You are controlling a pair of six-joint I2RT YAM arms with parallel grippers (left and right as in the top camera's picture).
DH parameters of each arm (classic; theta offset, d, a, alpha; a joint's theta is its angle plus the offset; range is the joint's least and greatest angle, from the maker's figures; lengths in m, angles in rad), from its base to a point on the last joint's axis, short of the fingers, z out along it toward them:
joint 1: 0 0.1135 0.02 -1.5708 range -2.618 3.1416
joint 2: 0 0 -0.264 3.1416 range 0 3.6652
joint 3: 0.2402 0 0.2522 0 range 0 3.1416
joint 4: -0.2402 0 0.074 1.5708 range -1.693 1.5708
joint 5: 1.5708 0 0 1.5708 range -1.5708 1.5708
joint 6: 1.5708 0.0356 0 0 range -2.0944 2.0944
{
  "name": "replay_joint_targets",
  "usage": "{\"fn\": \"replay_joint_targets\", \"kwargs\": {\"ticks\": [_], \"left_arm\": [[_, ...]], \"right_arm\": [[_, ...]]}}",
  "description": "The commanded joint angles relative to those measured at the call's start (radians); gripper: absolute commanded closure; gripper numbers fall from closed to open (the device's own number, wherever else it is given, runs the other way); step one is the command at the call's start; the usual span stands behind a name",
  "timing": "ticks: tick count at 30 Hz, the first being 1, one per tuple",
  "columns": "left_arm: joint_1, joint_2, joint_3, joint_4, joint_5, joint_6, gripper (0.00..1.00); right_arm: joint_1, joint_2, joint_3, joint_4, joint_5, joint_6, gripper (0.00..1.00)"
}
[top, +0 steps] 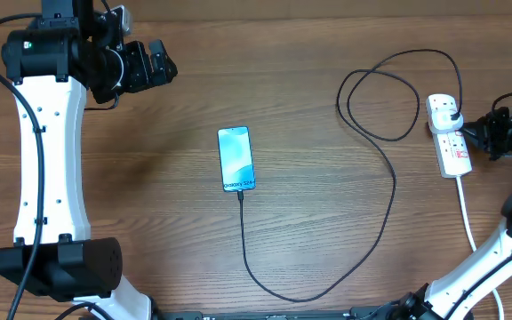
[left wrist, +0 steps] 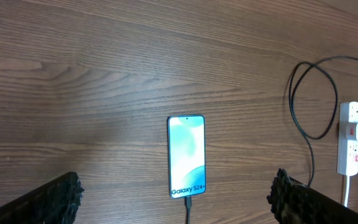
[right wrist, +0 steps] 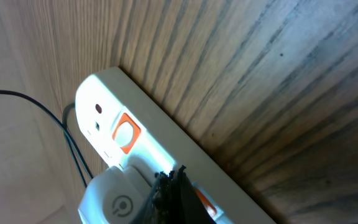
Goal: Plug charger to phone and switch on socket
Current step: 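Press the power strip switch down with the right gripper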
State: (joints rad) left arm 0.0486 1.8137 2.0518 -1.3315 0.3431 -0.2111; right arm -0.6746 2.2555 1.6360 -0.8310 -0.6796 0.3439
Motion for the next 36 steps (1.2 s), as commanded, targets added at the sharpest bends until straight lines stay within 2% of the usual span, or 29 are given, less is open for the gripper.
{"fn": "replay_joint_targets", "kwargs": {"ticks": [1, 19, 36], "left_arm": [[0.003, -0.009, 0.006, 0.001, -0.006, -0.010, 0.00], [0.003, -0.009, 0.006, 0.001, -0.006, -0.010, 0.00], [0.003, -0.009, 0.006, 0.000, -0.006, -0.010, 0.00]], "right_arm": [[0.016, 0.000, 0.000, -0.019, -0.021, -0.027, 0.96], [0.019, 0.001, -0.121, 0.010, -0.018, -0.027, 0.96], [0.019, 0.001, -0.139, -0.040, 0.005, -0.064, 0.96]]}}
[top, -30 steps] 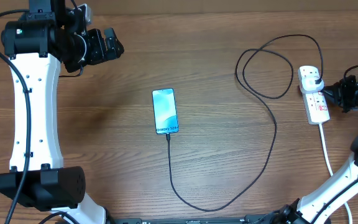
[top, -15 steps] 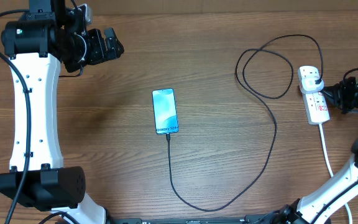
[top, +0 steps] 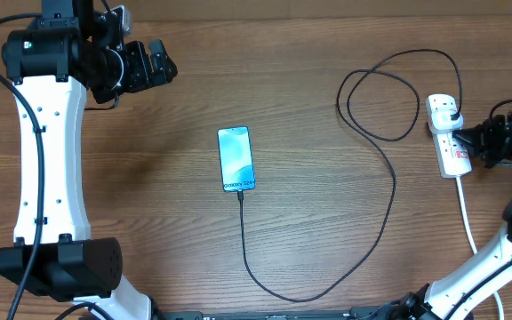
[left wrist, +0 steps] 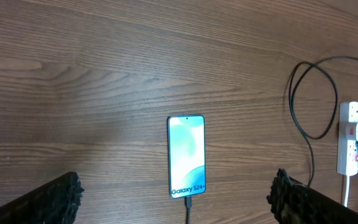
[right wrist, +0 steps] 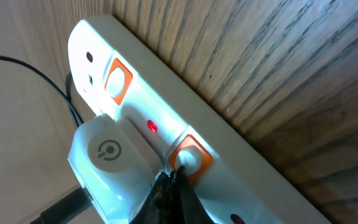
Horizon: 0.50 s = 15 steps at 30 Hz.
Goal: Plug charger to phone and switch on socket
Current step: 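Press the power strip switch down with the right gripper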
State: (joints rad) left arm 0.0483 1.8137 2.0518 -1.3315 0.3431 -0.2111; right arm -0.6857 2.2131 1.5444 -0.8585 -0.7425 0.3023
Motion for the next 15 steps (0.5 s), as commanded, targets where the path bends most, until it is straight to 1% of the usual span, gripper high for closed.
{"fn": "replay_joint_targets", "kwargs": {"ticks": [1, 8, 12, 15], "left_arm": [[0.004, -0.009, 0.006, 0.001, -0.006, -0.010, 0.00], [0.004, -0.009, 0.006, 0.001, -0.006, -0.010, 0.00], [0.004, -0.009, 0.006, 0.000, -0.006, -0.010, 0.00], [0.004, -0.009, 0.006, 0.000, -0.006, -0.010, 0.00]], "right_arm": [[0.031, 0.043, -0.048, -0.008, 0.068, -0.022, 0.96], [0.011, 0.042, -0.043, 0.074, 0.068, 0.013, 0.96], [-0.037, 0.040, -0.004, 0.079, 0.066, 0.039, 0.96], [-0.069, 0.030, 0.017, 0.076, 0.022, 0.038, 0.96]]}}
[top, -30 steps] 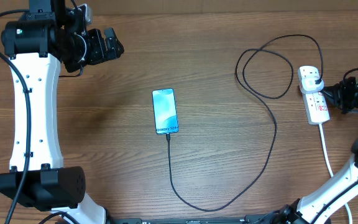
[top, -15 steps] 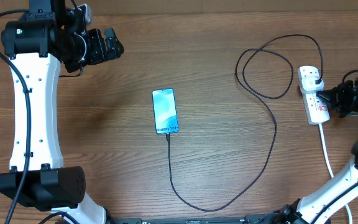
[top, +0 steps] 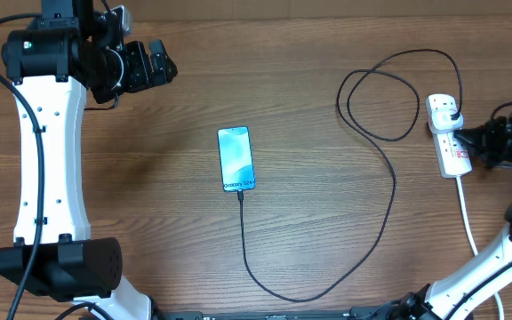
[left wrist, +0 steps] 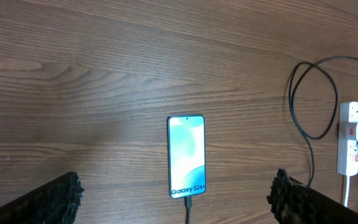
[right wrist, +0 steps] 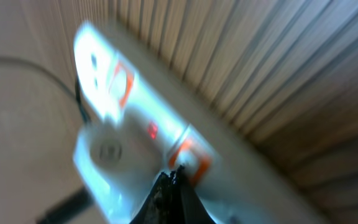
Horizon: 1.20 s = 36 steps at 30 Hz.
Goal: Plug charger to phone and switch on socket
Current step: 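Press the power strip switch down with the right gripper, then lift the right gripper up off the power strip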
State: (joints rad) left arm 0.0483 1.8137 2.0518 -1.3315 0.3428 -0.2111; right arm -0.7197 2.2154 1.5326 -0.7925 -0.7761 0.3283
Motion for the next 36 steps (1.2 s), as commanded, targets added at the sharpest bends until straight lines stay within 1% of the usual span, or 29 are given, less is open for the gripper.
{"fn": "replay_joint_targets", "kwargs": {"ticks": [1, 9, 16, 22, 23, 26, 28, 29, 32, 36], "left_arm": [[0.004, -0.009, 0.006, 0.000, -0.006, -0.010, 0.00], [0.004, -0.009, 0.006, 0.001, -0.006, -0.010, 0.00], [0.004, -0.009, 0.006, 0.000, -0.006, -0.010, 0.00], [0.004, -0.009, 0.006, 0.001, -0.006, -0.011, 0.00], [0.004, -0.009, 0.006, 0.001, -0.006, -0.010, 0.00], [0.004, -0.009, 0.006, 0.001, -0.006, -0.010, 0.00], [0.004, -0.009, 0.006, 0.001, -0.006, -0.010, 0.00], [0.004, -0.009, 0.006, 0.000, -0.006, -0.010, 0.00], [0.004, -0.009, 0.006, 0.000, -0.006, -0.010, 0.00], [0.004, -0.009, 0.006, 0.001, -0.006, -0.010, 0.00]], "right_arm": [[-0.047, 0.020, 0.033, 0.010, 0.035, 0.012, 0.96], [-0.092, -0.079, 0.034, 0.004, -0.035, -0.004, 0.96], [-0.073, -0.282, 0.034, -0.077, -0.057, -0.030, 0.96], [0.008, -0.490, 0.034, -0.171, -0.048, -0.119, 0.96], [0.035, -0.546, 0.034, -0.211, -0.034, -0.136, 0.96], [0.084, -0.627, 0.034, -0.289, 0.003, -0.160, 0.96], [0.121, -0.673, 0.034, -0.346, 0.015, -0.198, 0.96], [0.166, -0.718, 0.034, -0.398, 0.037, -0.234, 0.96], [0.235, -0.783, 0.034, -0.443, 0.105, -0.251, 0.96], [0.321, -0.873, 0.034, -0.491, 0.140, -0.251, 0.96]]}}
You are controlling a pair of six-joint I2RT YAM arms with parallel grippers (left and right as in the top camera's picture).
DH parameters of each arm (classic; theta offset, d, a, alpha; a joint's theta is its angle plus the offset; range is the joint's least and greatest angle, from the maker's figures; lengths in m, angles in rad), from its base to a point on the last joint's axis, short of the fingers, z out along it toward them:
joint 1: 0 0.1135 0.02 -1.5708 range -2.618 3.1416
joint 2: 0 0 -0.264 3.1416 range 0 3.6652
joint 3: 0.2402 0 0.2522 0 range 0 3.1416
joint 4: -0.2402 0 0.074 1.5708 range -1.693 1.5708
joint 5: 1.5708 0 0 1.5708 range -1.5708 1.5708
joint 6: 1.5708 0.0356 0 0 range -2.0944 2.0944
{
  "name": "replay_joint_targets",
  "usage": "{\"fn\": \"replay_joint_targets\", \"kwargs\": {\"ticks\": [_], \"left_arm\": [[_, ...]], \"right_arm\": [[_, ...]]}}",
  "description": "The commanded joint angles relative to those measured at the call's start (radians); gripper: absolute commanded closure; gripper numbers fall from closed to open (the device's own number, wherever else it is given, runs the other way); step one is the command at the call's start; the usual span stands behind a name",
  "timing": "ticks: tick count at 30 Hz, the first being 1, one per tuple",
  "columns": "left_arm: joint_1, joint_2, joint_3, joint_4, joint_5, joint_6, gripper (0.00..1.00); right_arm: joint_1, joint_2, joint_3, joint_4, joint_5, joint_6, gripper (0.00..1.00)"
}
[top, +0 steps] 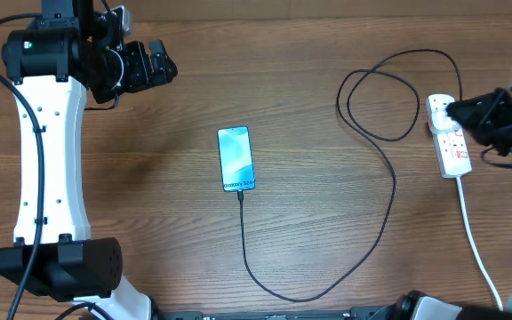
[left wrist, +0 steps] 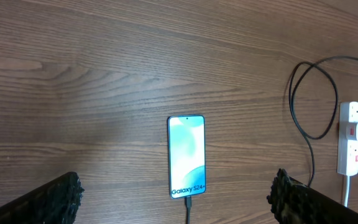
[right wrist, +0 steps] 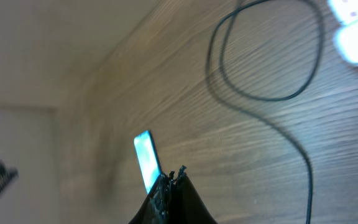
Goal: Plug charger to phone and switch on socket
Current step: 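Lift the right gripper up off the power strip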
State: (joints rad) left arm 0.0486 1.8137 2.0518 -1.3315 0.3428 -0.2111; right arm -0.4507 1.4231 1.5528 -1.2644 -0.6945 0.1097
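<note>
The phone [top: 236, 158] lies face up mid-table with its screen lit, and the black charger cable [top: 241, 206] is plugged into its near end. That cable loops right to the white adapter in the power strip [top: 452, 147]. My right gripper [top: 459, 110] hangs shut and holding nothing above the strip's far end. In the right wrist view its shut tips [right wrist: 173, 176] face the phone [right wrist: 144, 158], with the strip [right wrist: 355, 35] blurred at the top right. My left gripper [left wrist: 176, 184] is open, high over the far left, looking down on the phone [left wrist: 186, 155].
The black cable makes a wide loop [top: 380, 98] between phone and strip. The strip's white lead [top: 471, 231] runs to the front edge. The left arm's white link [top: 50, 160] stands along the left side over bare wooden table [top: 132, 222].
My right gripper, shut with its tips down on the strip's orange switch beside the adapter, is now lifted off it and sits higher. The left arm, phone and cable are unchanged.
First my shut right gripper was low by the adapter on the strip. Then its tips rested on the orange switch next to the adapter with a small red light lit, and stayed there. Now it is raised clear. The phone stayed plugged in throughout.
</note>
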Motion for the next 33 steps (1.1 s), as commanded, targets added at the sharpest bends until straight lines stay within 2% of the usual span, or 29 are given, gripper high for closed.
{"fn": "replay_joint_targets", "kwargs": {"ticks": [1, 9, 14, 33], "left_arm": [[0.003, -0.009, 0.006, 0.001, -0.006, -0.010, 0.00], [0.003, -0.009, 0.006, 0.000, -0.006, -0.010, 0.00], [0.003, -0.009, 0.006, 0.000, -0.006, -0.010, 0.00], [0.003, -0.009, 0.006, 0.001, -0.006, -0.010, 0.00]], "right_arm": [[0.071, -0.098, 0.014, -0.032, 0.061, -0.033, 0.95], [0.271, -0.232, 0.014, -0.200, 0.264, -0.036, 0.96], [0.352, -0.290, 0.014, -0.281, 0.287, -0.032, 0.96], [0.366, -0.341, 0.013, -0.396, 0.302, -0.033, 0.91]]}}
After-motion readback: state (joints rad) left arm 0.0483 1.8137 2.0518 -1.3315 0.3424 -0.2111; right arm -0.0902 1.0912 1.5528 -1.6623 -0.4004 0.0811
